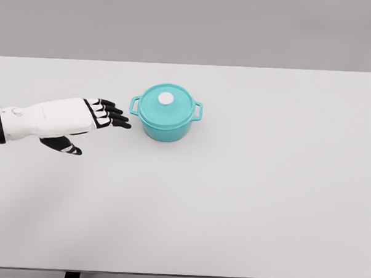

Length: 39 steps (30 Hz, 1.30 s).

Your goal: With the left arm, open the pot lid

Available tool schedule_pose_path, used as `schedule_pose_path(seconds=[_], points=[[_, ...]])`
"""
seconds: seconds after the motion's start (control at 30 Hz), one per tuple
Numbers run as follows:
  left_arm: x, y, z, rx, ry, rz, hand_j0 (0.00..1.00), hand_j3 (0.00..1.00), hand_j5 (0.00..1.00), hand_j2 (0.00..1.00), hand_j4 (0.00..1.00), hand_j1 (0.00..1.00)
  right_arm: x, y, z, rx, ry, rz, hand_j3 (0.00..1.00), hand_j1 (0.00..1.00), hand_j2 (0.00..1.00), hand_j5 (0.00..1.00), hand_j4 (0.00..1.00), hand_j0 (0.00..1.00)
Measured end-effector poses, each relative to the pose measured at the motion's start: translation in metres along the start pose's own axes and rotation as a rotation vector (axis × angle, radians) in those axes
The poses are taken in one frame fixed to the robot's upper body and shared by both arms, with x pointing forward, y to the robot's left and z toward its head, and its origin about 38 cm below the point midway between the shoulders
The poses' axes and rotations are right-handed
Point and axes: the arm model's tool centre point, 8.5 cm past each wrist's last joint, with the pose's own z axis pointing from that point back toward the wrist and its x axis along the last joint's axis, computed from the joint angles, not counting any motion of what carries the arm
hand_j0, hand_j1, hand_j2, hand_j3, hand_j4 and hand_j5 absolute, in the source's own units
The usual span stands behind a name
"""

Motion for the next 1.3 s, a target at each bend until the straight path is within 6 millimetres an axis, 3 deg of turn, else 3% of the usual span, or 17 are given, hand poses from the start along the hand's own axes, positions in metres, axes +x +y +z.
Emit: schedule_pose_path(seconds=[0.3, 0.4, 0.5, 0.57, 0.63, 0.67, 0.77, 0.8, 0.9, 1.0, 1.17, 1.3], points=[[-0.016, -0.002, 0.007, -0.007, 0.047, 0.018, 1.0, 1.0, 1.0, 1.0, 1.0, 1.0, -0.002, 0.004, 0.0, 0.006, 0.004, -0.002, 1.0, 1.0, 1.0, 1.0, 1.0, 1.0], [-0.022, 0.01, 0.01, 0.005, 0.064, -0.006, 1.0, 1.0, 1.0, 1.0, 1.0, 1.0, -0.002, 0.004, 0.0, 0.006, 0.004, -0.002, 1.0, 1.0, 1.0, 1.0, 1.0, 1.0], [-0.026, 0.045, 0.018, 0.029, 0.083, -0.088, 1.0, 1.0, 1.0, 1.0, 1.0, 1.0, -0.002, 0.004, 0.0, 0.006, 0.004, -0.002, 1.0, 1.0, 1.0, 1.0, 1.0, 1.0], [-0.026, 0.1, 0.021, 0.061, 0.088, -0.207, 1.0, 1.0, 1.0, 1.0, 1.0, 1.0, -0.002, 0.004, 0.0, 0.006, 0.004, -0.002, 1.0, 1.0, 1.0, 1.0, 1.0, 1.0], [-0.019, 0.141, 0.011, 0.045, 0.068, -0.306, 1.0, 1.0, 1.0, 1.0, 1.0, 1.0, -0.002, 0.004, 0.0, 0.006, 0.004, -0.002, 1.0, 1.0, 1.0, 1.0, 1.0, 1.0], [-0.017, 0.151, 0.004, 0.023, 0.055, -0.331, 1.0, 1.0, 1.0, 1.0, 1.0, 1.0, -0.002, 0.004, 0.0, 0.006, 0.004, -0.002, 1.0, 1.0, 1.0, 1.0, 1.0, 1.0], [-0.025, 0.123, -0.039, -0.075, -0.004, -0.27, 1.0, 1.0, 1.0, 1.0, 1.0, 1.0, -0.002, 0.004, 0.0, 0.006, 0.004, -0.002, 1.0, 1.0, 1.0, 1.0, 1.0, 1.0], [-0.026, 0.131, -0.051, -0.086, -0.011, -0.28, 1.0, 1.0, 1.0, 1.0, 1.0, 1.0, -0.002, 0.004, 0.0, 0.006, 0.004, -0.002, 1.0, 1.0, 1.0, 1.0, 1.0, 1.0], [-0.027, 0.12, -0.08, -0.143, -0.044, -0.265, 1.0, 1.0, 1.0, 1.0, 1.0, 1.0, -0.002, 0.004, 0.0, 0.006, 0.004, -0.002, 1.0, 1.0, 1.0, 1.0, 1.0, 1.0], [-0.024, 0.115, -0.096, -0.164, -0.07, -0.257, 1.0, 1.0, 1.0, 1.0, 1.0, 1.0, -0.002, 0.004, 0.0, 0.006, 0.004, -0.002, 1.0, 1.0, 1.0, 1.0, 1.0, 1.0], [-0.016, 0.125, -0.112, -0.158, -0.099, -0.278, 1.0, 1.0, 1.0, 1.0, 1.0, 1.0, -0.002, 0.004, 0.0, 0.006, 0.004, -0.002, 1.0, 1.0, 1.0, 1.0, 1.0, 1.0], [-0.025, 0.118, -0.132, -0.173, -0.087, -0.238, 1.0, 1.0, 1.0, 1.0, 1.0, 1.0, -0.002, 0.004, 0.0, 0.006, 0.004, -0.002, 1.0, 1.0, 1.0, 1.0, 1.0, 1.0]])
